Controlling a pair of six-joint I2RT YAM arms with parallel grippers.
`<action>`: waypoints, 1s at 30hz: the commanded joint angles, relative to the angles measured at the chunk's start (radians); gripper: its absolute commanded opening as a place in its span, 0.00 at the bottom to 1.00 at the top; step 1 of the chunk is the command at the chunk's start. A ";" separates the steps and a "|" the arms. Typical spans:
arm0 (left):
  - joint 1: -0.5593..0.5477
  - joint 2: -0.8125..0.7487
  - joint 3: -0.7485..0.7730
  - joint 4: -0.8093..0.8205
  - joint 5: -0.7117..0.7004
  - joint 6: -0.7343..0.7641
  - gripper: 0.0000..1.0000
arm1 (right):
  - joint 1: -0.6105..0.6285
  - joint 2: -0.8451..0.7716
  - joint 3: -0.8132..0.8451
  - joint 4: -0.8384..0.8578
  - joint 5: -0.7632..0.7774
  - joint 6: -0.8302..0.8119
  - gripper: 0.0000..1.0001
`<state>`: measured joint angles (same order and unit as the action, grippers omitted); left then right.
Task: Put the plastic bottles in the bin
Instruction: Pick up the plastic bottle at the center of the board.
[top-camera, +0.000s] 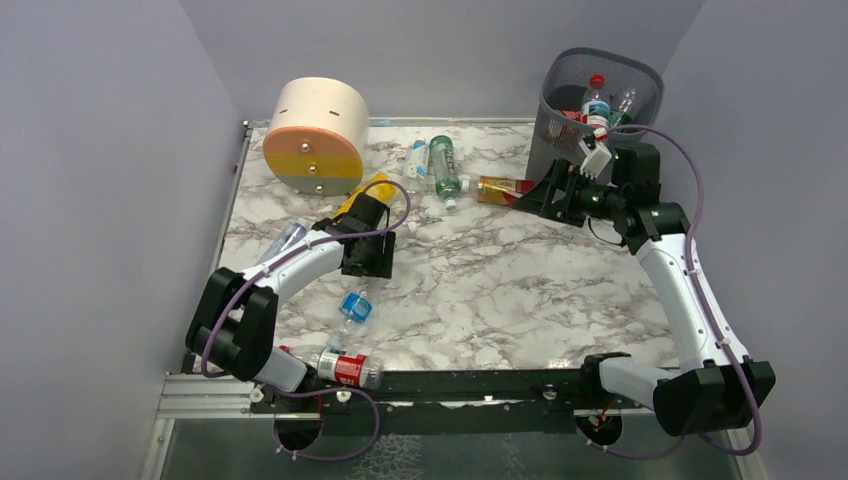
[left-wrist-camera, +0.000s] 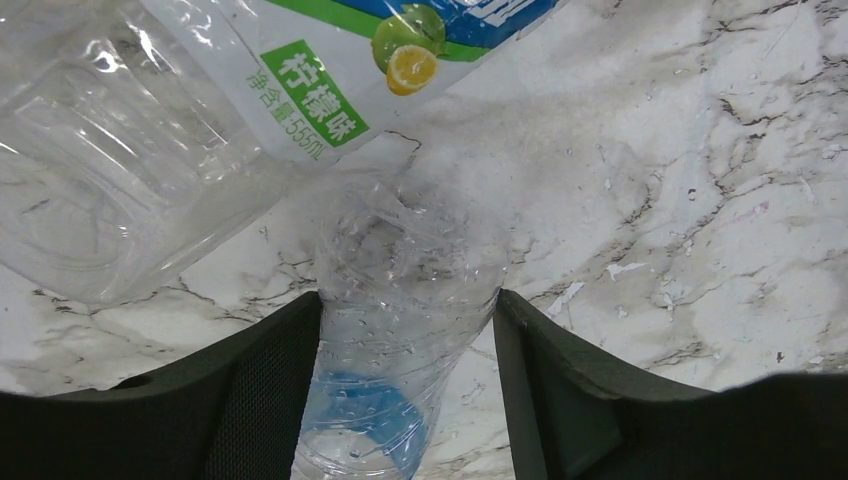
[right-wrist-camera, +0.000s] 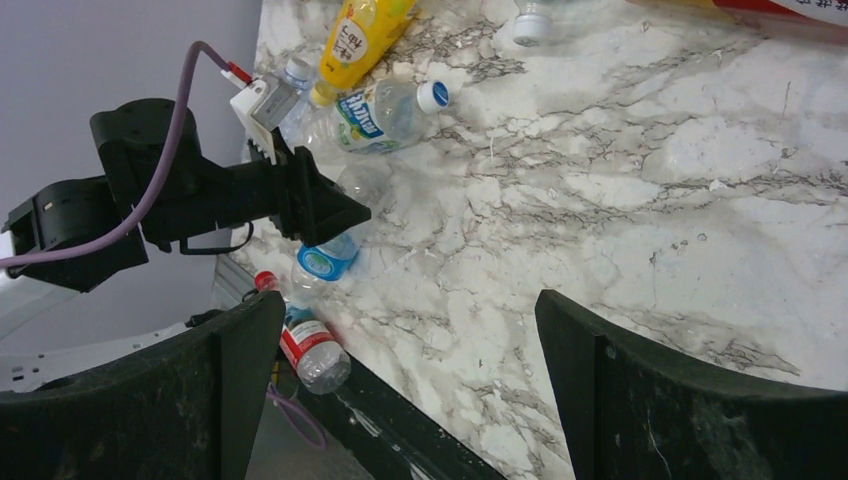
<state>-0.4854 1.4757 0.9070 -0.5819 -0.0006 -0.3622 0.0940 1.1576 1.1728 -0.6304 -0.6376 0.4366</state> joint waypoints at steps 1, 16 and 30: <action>-0.008 -0.009 -0.014 0.030 0.066 -0.018 0.63 | 0.015 0.001 -0.021 0.011 0.010 -0.022 0.99; -0.009 -0.120 0.143 0.018 0.208 -0.058 0.56 | 0.082 -0.026 -0.096 0.017 0.023 -0.008 0.99; -0.009 -0.161 0.252 0.152 0.406 -0.240 0.56 | 0.298 -0.178 -0.285 0.221 0.088 0.084 0.99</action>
<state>-0.4911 1.3556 1.1442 -0.5255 0.3023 -0.5034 0.3344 1.0298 0.9298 -0.5388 -0.6044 0.4763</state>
